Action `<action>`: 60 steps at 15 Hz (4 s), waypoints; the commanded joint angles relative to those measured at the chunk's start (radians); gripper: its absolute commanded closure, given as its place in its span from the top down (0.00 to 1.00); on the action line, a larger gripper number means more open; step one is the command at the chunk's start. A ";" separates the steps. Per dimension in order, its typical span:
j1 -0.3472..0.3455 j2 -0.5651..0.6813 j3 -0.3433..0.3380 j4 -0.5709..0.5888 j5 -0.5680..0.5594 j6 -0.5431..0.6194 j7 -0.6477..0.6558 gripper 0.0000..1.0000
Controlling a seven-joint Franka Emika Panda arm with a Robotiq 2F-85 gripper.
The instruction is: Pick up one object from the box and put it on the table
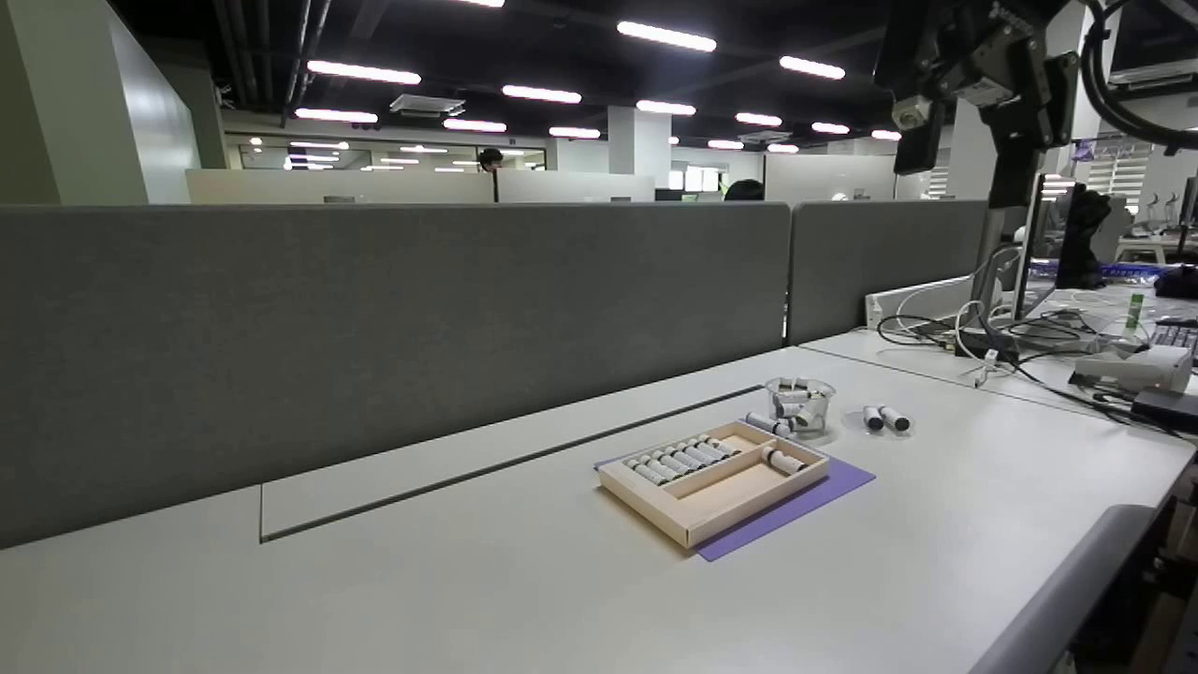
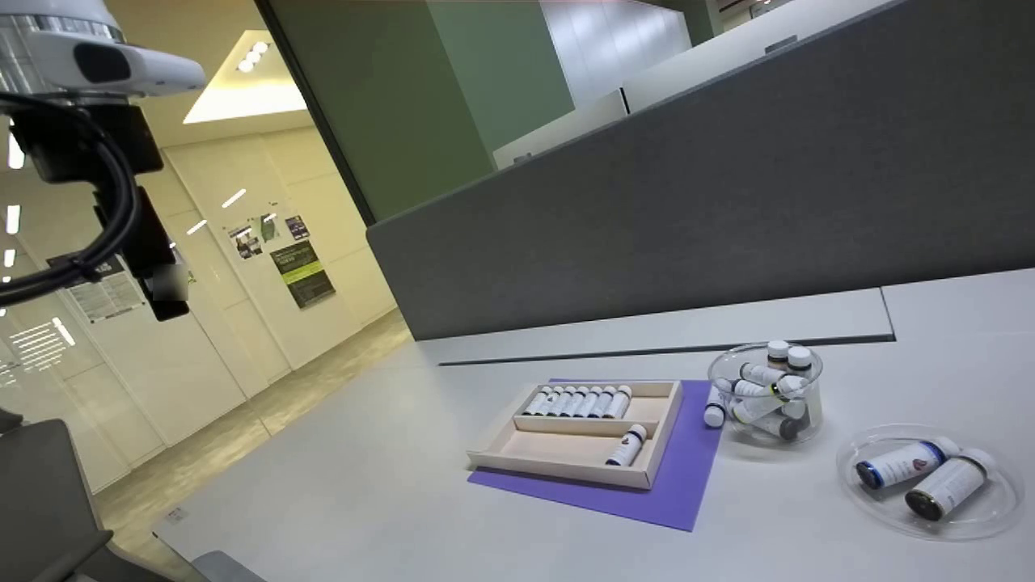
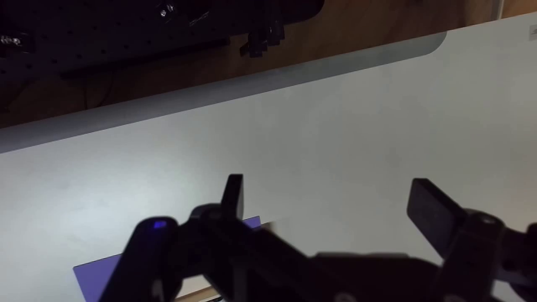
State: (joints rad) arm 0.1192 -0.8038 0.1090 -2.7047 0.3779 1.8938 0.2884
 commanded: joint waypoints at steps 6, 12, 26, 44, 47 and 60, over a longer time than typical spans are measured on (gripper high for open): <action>-0.014 -0.001 0.011 0.003 0.008 -0.006 -0.008 1.00; -0.014 -0.001 0.011 0.003 0.008 -0.006 -0.008 1.00; -0.014 -0.001 0.011 0.003 0.008 -0.006 -0.008 1.00; -0.011 0.109 -0.038 0.044 -0.036 0.224 -0.232 1.00; 0.012 0.266 -0.112 0.113 -0.072 0.296 -0.456 1.00; -0.116 0.986 -0.216 0.786 -0.033 0.336 -0.438 1.00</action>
State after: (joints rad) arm 0.0558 0.0414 -0.1274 -2.1158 0.3550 2.2452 -0.2811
